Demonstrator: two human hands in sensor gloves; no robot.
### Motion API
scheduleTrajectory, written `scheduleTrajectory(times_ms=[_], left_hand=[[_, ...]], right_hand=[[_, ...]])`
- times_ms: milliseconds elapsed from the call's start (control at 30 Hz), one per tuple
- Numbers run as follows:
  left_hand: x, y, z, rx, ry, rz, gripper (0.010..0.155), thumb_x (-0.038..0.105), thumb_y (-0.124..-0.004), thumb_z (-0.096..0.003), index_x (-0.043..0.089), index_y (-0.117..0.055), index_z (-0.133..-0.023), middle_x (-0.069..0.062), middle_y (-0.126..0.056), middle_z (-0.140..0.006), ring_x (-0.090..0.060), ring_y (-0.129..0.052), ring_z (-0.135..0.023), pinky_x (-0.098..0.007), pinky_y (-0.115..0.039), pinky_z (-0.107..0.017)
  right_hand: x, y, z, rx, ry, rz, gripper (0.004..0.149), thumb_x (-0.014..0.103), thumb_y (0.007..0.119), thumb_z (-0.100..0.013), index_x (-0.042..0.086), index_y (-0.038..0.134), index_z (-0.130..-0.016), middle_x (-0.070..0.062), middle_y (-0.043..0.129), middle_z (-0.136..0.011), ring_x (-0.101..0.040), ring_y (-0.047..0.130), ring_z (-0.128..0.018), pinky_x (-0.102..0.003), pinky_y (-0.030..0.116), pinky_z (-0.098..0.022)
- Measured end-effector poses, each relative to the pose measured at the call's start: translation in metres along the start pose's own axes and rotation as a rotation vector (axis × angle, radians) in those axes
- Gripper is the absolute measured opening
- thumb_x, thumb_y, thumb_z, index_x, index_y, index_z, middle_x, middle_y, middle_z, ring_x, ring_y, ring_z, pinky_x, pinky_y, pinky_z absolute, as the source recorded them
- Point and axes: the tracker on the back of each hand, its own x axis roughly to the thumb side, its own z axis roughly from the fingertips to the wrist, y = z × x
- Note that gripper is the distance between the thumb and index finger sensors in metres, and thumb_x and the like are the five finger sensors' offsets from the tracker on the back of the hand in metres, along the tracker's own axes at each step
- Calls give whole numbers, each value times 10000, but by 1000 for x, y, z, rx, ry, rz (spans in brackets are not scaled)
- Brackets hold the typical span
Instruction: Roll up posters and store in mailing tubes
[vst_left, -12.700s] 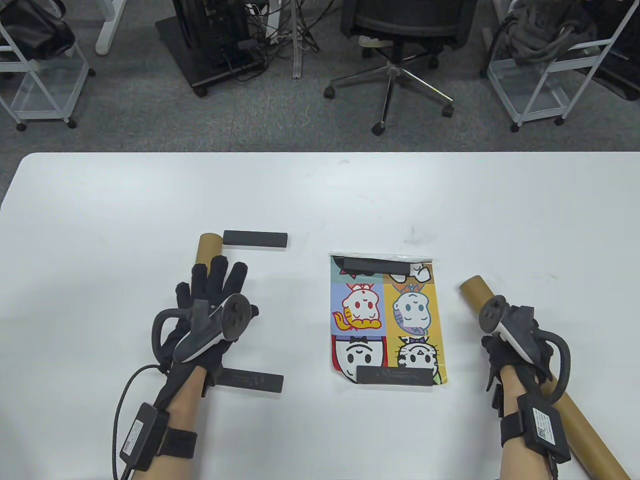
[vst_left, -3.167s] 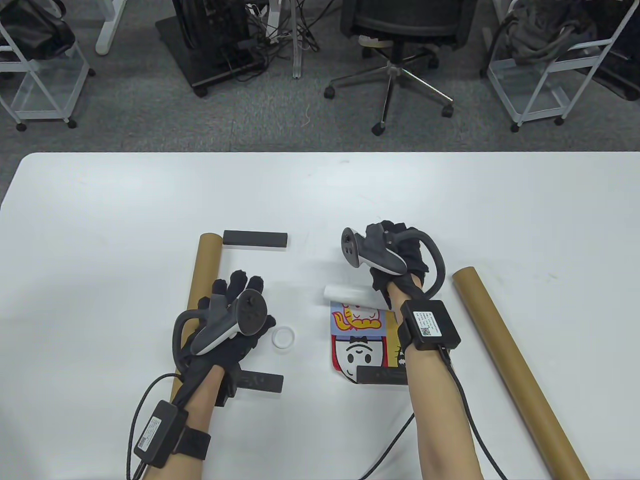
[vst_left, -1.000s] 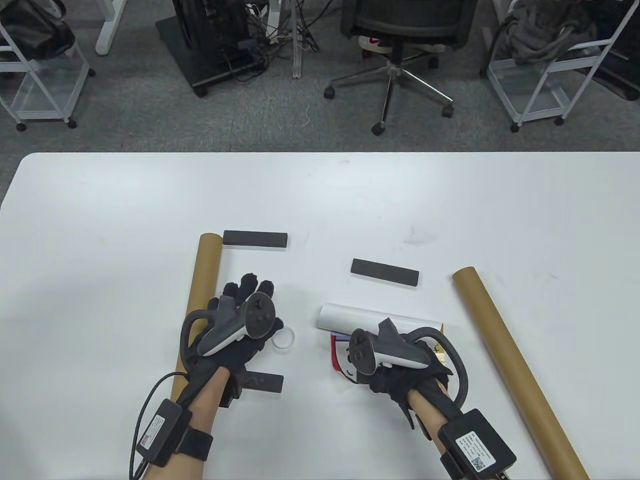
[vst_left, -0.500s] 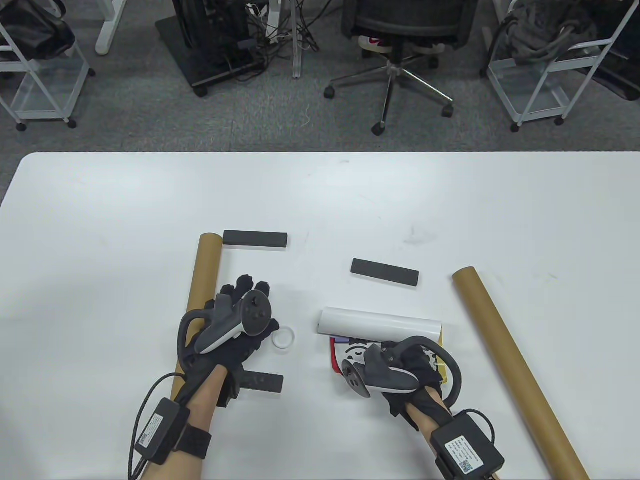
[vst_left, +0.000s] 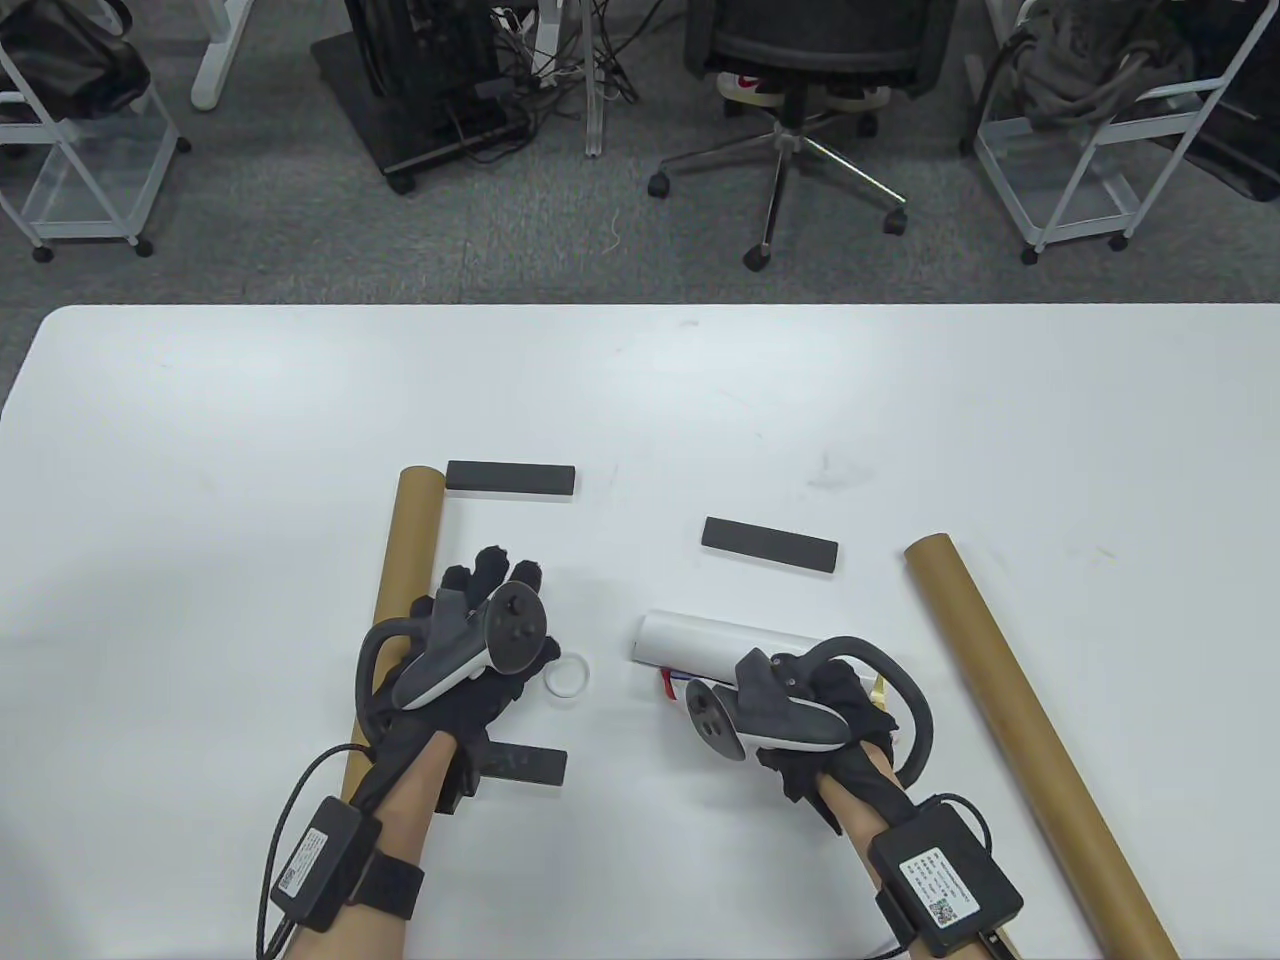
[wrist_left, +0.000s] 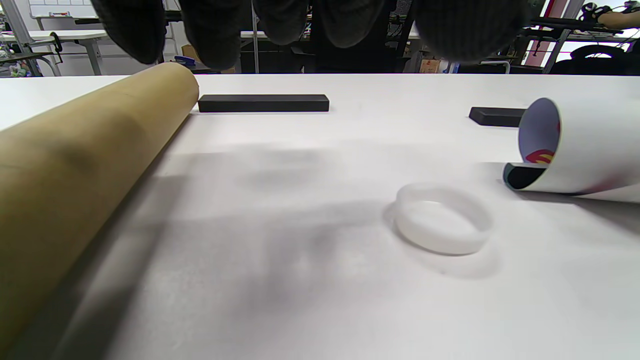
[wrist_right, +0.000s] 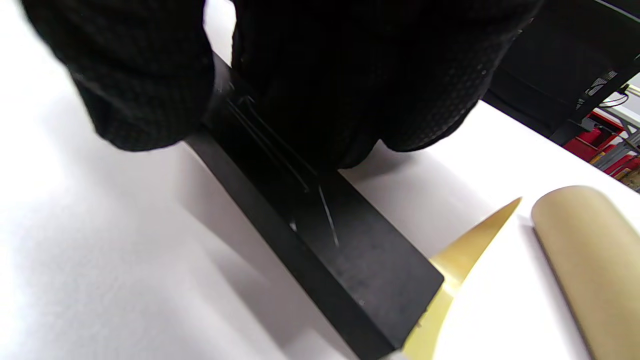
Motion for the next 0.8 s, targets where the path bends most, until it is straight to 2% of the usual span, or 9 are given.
scheduleTrajectory(times_ms=[200,333,400,567,800], left_hand=[[2,0,0,-1,-7,-5,779,596,-598,-558,303,-331,-1229,-87,-288,-1338,-455,-477,-1208,-664,-487,-843],[2,0,0,3,-8,-7,779,596,-599,-558,302,-335,-1229,-87,-292,-1337,-455,-480,-1207,-663,-488,-843],[2,0,0,3,-6,-8,778,597,-598,-558,302,-337,-1229,-89,-291,-1338,-453,-480,-1207,-664,-489,-843],[1,0,0,0,0,-9,778,596,-600,-557,304,-336,-1229,-85,-294,-1338,-456,-483,-1206,-664,-489,-843],[0,1,1,-1,1,-8,769,590,-596,-561,303,-344,-1229,-87,-303,-1338,-455,-494,-1204,-663,-491,-843]], right_hand=[[-4,-11,9,6,4,7,685,471,874,-360,140,685,-929,-78,863,-876,-265,986,-737,-526,841,-588],[-2,-11,12,64,-28,-25,685,477,874,-360,143,689,-929,-74,868,-873,-258,990,-734,-521,844,-587],[5,-4,12,134,-64,-47,686,480,874,-360,145,689,-930,-73,869,-874,-259,989,-734,-518,845,-587],[24,18,9,177,-123,15,684,490,873,-357,164,681,-927,-53,863,-879,-242,987,-743,-507,847,-594],[36,35,2,153,-118,43,685,484,871,-344,170,682,-924,-54,867,-870,-237,993,-724,-501,858,-576]])
